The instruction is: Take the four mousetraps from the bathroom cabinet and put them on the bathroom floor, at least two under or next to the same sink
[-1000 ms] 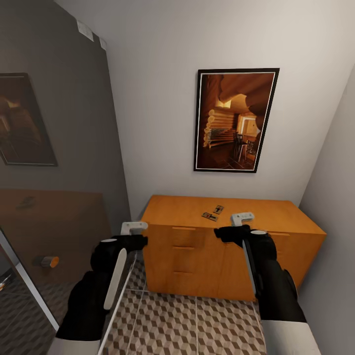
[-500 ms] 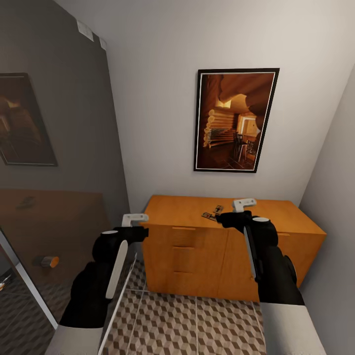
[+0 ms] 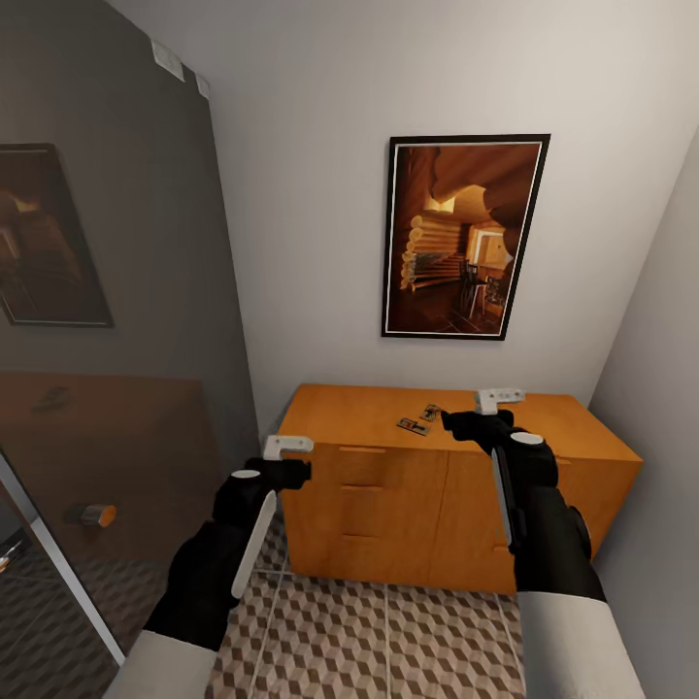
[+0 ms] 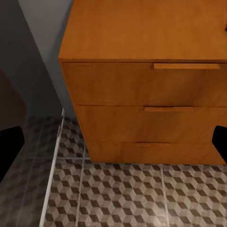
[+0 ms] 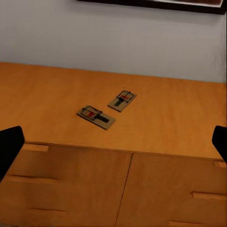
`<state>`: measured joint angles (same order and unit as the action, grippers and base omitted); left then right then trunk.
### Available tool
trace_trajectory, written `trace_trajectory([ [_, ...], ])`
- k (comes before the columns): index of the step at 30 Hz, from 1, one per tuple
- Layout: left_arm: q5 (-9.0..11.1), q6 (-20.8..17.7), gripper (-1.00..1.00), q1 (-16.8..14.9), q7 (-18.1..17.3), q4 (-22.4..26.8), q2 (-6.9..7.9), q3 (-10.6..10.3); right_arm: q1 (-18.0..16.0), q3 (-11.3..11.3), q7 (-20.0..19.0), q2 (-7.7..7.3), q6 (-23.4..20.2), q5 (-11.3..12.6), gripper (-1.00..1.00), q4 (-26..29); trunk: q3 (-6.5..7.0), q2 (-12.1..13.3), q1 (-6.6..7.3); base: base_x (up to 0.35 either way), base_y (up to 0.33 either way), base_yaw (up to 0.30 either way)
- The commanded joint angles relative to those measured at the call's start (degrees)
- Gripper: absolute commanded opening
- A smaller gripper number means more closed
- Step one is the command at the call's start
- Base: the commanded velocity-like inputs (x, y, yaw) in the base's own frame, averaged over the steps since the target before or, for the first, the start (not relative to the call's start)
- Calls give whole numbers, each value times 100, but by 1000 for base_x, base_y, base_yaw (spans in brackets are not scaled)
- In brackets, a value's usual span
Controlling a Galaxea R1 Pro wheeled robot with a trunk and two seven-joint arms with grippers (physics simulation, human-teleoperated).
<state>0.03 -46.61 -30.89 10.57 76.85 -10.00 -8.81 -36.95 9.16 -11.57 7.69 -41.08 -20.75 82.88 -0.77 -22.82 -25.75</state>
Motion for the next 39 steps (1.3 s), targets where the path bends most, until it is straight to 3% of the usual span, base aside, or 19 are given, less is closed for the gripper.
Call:
trace_trajectory([
  [1,2,68,100,-4,22,-82,0,-9,-5,34,-13,5,52,-57,100,-43,-8,-9,-3,0,0,0],
  [10,41,479,100,-4,12,-492,0,-60,-5,117,218,5,437,-54,100,-343,-8,-9,-3,0,0,0],
  [22,59,514,100,-4,5,-537,0,-200,-5,218,215,-19,477,-63,100,-384,-8,-9,-3,14,0,0],
  [39,57,508,100,-4,15,-558,0,-261,-5,409,225,-14,435,-52,100,-386,-8,-9,-3,191,0,0],
])
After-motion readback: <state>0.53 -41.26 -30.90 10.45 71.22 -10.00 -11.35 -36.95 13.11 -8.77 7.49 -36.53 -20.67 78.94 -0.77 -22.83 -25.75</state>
